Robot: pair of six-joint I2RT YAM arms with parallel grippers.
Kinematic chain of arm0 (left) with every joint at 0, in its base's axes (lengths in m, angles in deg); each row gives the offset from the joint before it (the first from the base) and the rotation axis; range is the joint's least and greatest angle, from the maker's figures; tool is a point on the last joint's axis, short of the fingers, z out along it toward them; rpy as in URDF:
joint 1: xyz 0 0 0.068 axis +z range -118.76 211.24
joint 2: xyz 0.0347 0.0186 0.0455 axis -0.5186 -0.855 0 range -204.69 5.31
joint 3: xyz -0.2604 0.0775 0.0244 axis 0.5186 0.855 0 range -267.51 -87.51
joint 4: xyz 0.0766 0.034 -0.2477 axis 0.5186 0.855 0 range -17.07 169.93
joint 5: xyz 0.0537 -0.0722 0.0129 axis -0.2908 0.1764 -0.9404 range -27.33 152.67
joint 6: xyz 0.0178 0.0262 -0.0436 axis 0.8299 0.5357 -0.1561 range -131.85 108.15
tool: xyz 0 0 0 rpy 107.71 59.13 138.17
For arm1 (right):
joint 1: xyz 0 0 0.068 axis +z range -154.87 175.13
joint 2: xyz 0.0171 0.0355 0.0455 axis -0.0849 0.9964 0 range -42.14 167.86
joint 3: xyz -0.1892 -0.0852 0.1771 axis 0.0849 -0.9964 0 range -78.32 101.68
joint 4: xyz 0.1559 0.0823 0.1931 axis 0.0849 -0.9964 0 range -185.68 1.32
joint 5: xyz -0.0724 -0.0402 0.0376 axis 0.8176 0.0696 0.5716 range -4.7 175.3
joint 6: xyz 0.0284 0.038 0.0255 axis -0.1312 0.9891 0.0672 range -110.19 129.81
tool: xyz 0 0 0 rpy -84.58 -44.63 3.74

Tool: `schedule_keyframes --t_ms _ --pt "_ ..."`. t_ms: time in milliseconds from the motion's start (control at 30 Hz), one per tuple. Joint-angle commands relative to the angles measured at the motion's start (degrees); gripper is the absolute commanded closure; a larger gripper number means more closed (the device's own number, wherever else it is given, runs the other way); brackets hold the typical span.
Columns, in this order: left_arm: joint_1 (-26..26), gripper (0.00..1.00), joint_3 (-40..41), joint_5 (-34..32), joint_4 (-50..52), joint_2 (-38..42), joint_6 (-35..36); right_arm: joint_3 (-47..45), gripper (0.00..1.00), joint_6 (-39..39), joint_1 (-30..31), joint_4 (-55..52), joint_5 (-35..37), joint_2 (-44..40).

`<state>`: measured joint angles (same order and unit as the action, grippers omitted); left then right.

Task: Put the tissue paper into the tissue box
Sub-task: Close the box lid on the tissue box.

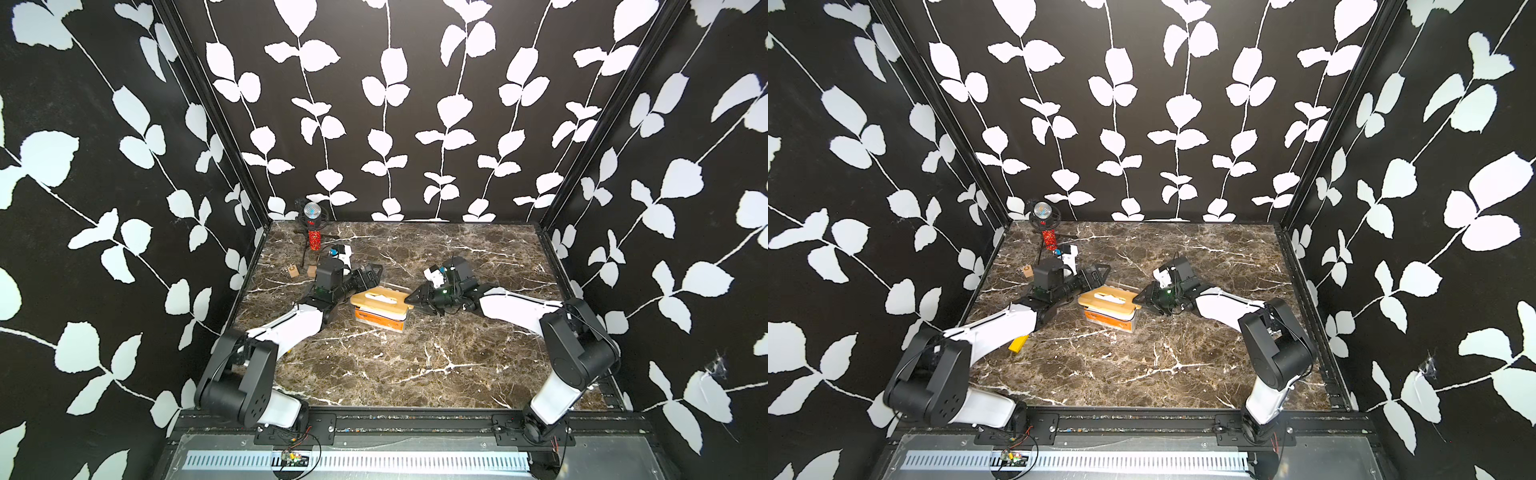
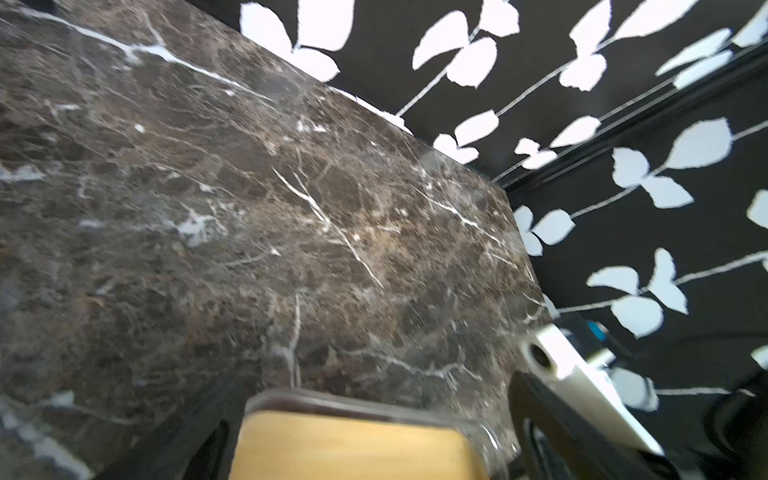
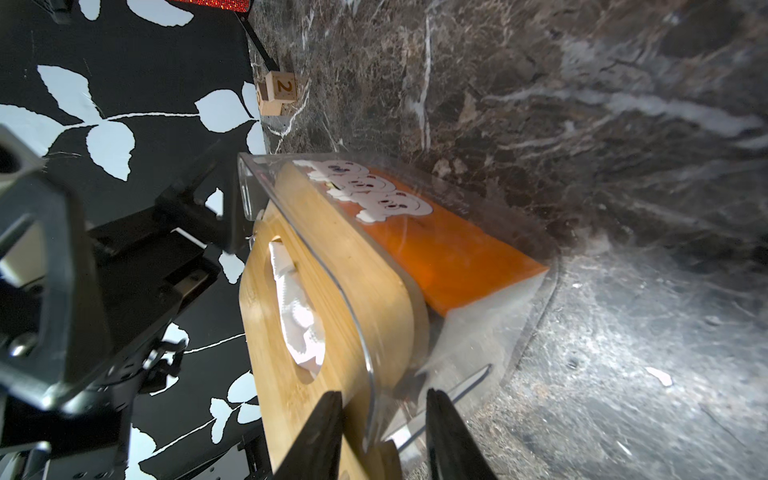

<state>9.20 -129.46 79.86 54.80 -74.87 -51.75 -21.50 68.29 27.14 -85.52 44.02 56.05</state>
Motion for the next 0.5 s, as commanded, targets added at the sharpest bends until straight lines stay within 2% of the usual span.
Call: schedule_keyframes --t_ms 0,200,467 --pt "-1.4 0.01 -2.1 4.3 11.0 5.4 1.0 -1.8 0.65 -0.9 1.0 0.9 0.8 -0.4" --pt "-2.8 0.01 -2.6 5.2 15.2 11.5 -0.2 -2.4 0.65 0.5 1.1 3.0 0.3 0.0" --pt "-10.4 0.01 0.6 5.1 7.3 11.6 -9.4 -2.7 0.66 1.4 1.1 4.1 0.3 0.3"
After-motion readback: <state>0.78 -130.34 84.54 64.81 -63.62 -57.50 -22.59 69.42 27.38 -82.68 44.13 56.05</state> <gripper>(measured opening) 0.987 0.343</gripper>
